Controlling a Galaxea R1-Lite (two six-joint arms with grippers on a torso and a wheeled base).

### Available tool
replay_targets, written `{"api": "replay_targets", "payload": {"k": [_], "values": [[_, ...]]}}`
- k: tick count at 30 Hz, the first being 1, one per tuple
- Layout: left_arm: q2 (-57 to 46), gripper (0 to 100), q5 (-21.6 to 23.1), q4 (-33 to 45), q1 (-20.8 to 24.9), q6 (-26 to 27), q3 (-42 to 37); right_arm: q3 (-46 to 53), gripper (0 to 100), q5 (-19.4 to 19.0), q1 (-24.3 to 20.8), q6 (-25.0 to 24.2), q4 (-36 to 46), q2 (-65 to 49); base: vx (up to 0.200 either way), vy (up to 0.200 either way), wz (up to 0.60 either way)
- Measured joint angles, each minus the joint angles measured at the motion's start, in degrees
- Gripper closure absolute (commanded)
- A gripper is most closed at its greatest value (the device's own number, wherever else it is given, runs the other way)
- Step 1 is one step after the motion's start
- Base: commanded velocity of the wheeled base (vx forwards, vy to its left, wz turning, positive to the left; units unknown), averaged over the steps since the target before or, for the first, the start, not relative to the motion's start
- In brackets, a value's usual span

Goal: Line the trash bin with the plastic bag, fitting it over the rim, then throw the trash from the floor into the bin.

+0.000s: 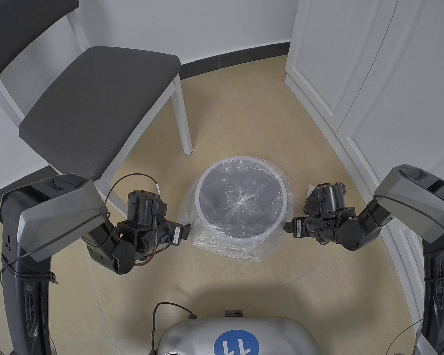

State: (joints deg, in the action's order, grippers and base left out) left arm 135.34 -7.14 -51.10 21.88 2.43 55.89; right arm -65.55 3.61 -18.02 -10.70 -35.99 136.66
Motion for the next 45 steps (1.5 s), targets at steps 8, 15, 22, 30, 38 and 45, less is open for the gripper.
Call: {"api": "replay_targets", "payload": {"k": [8,15,22,30,38,45], "values": [[4.00,0,0.50,-0.13,-0.06,0.33,0.50,-0.16,0,0.00,-0.87,-0.21,0.00,2.71,0.000,0.000,0.00],[7.79,0,0.37,-0.13,-1.29,0.33,3.54,-1.29,0,0.51,-0.80,-0.21,0.05,4.91,0.000,0.000,0.00],[10.69,0,-0.82,-0.57,-3.17,-0.16,7.74,-2.32,0,0.71,-0.13,-0.18,0.05,6.36,0.000,0.000,0.00],[11.74,0,-1.37,-0.87,-5.16,-0.22,10.12,-2.69,0,0.82,0.29,0.12,0.07,7.06,0.000,0.000,0.00],[12.87,0,-1.28,-0.93,-5.84,-0.32,11.34,-3.50,0,0.88,0.99,0.33,0.07,8.11,0.000,0.000,0.00],[13.69,0,-1.19,-1.15,-5.81,-0.93,11.67,-2.89,0,0.88,1.23,0.44,0.09,7.67,0.000,0.000,0.00]]}}
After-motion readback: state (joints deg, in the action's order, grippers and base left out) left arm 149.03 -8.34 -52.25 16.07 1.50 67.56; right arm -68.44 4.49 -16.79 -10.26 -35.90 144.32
